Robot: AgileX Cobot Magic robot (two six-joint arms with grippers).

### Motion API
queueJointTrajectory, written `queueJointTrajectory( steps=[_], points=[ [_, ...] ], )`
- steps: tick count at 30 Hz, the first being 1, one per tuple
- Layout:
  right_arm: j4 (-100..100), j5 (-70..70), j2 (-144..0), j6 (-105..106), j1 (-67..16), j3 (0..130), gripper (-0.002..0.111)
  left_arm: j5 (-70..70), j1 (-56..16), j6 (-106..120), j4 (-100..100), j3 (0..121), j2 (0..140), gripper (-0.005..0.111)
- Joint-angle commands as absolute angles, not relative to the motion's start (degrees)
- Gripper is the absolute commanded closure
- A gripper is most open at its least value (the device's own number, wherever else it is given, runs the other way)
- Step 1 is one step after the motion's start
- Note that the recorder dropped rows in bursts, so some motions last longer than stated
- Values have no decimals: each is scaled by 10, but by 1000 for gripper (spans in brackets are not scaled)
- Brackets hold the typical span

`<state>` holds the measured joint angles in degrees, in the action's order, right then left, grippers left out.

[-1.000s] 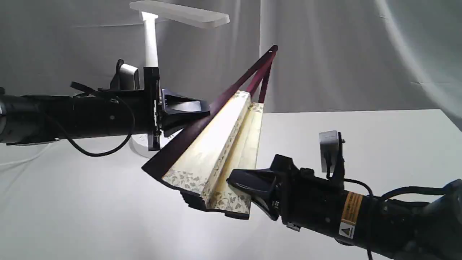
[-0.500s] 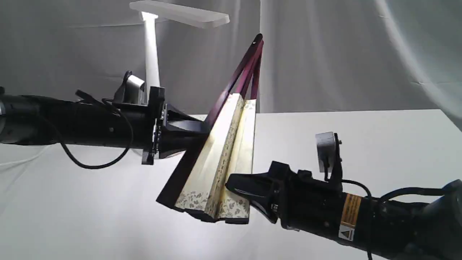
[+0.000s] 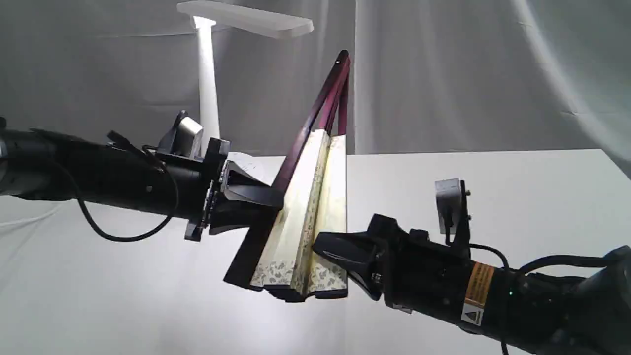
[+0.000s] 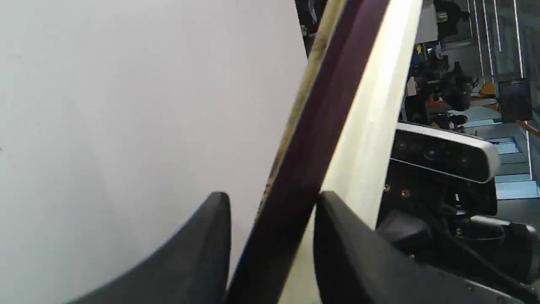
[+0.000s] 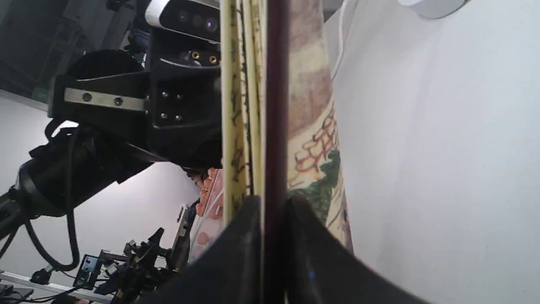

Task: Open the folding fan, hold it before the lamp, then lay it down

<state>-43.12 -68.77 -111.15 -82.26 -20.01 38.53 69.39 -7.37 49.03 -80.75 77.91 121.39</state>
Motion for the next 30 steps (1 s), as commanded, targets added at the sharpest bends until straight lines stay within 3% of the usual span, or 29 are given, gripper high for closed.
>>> queueJointTrajectory(
  steps=[1,4,10,21,30],
  points=[
    [-408,-700,-1111,-812,-200,388,108,700,-73,505,-768,782,1206,75],
    [-409,-700,-1111,-812,-200,388,108,700,-73,507,-742,782,1206,77],
    [-413,-700,-1111,-814,-200,388,108,700,-73,514,-743,782,1206,107],
    [-434,-700,-1111,-836,-193,388,108,700,-46,510,-744,782,1206,107],
    [-505,-700,-1111,-906,-101,388,108,700,-46,501,-709,782,1206,107]
  ],
)
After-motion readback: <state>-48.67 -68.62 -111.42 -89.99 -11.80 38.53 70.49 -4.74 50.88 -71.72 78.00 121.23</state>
